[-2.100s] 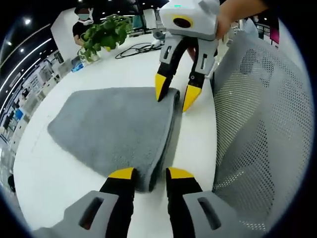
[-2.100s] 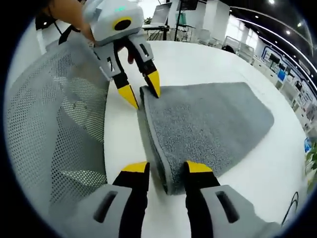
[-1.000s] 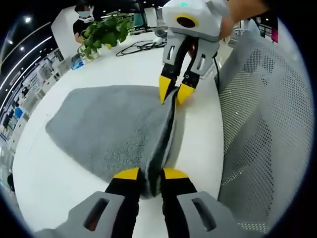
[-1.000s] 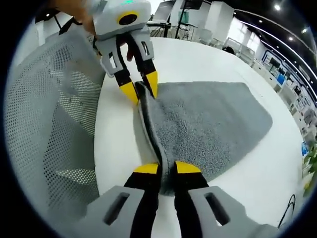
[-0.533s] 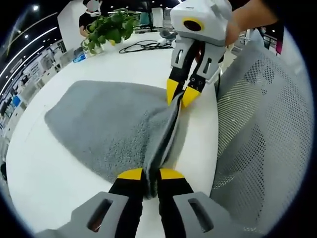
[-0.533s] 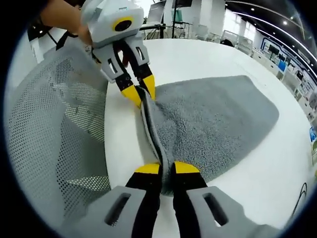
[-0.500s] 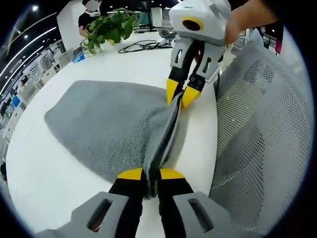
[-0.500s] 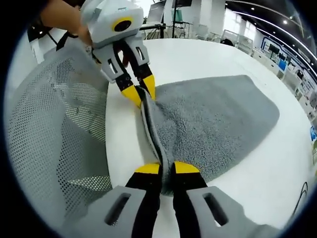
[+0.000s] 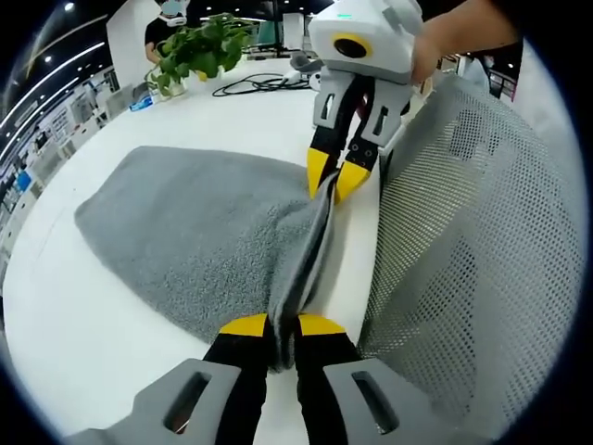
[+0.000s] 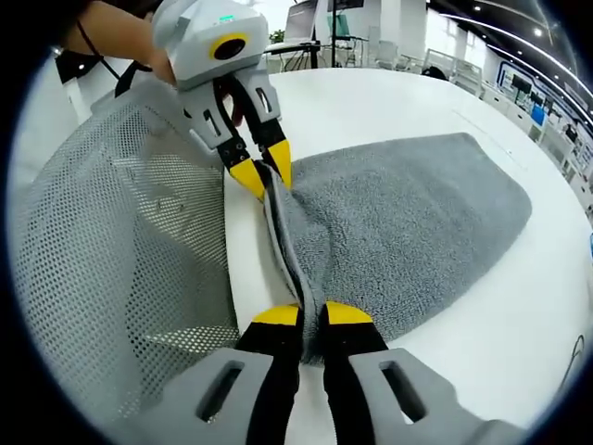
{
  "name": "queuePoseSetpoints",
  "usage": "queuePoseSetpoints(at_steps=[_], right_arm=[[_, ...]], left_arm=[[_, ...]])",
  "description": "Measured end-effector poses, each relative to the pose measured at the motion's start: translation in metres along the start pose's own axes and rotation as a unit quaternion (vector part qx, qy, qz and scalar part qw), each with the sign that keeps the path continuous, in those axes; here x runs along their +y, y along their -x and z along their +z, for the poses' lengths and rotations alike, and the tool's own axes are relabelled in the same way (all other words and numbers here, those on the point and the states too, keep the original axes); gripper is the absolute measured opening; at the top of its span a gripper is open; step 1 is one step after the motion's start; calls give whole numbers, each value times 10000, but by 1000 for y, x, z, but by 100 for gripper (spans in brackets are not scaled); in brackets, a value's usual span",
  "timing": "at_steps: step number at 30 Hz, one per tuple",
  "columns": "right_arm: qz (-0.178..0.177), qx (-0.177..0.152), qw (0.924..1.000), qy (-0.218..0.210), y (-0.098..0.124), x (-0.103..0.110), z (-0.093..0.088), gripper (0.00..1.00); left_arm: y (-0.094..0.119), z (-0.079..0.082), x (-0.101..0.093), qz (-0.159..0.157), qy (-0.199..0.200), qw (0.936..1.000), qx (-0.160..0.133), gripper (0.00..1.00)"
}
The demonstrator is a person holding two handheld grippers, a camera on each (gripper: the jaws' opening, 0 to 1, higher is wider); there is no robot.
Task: Fold the towel on the table until its edges align and the towel forms a compact rectangular stack.
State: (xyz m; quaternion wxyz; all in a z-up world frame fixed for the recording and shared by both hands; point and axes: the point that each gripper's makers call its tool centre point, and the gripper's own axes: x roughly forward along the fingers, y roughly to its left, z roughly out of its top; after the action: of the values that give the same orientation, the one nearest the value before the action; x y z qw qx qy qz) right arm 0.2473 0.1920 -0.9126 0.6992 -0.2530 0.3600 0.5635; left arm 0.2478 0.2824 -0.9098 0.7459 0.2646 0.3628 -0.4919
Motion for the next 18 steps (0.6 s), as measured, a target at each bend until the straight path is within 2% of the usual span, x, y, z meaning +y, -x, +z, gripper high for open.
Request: queuePoseSetpoints(at_steps=[9,11,13,18], right_arm=[[80,-8,9999,-120,2,4,1,5],[106,-35,9998,-170,7,5,5,5],[187,-123,9990,-398,13,8,10,5],[275,-207,9986,-409,24,13,16,4]], left_arm=[[1,-2,-2,-104,102,9999,-19,9],[4,0,-3,-125,143,9998,19,8],[9,2,-4,-173,175,9997,30,8],[22,9,-9,-327,195,9993,-61,7]])
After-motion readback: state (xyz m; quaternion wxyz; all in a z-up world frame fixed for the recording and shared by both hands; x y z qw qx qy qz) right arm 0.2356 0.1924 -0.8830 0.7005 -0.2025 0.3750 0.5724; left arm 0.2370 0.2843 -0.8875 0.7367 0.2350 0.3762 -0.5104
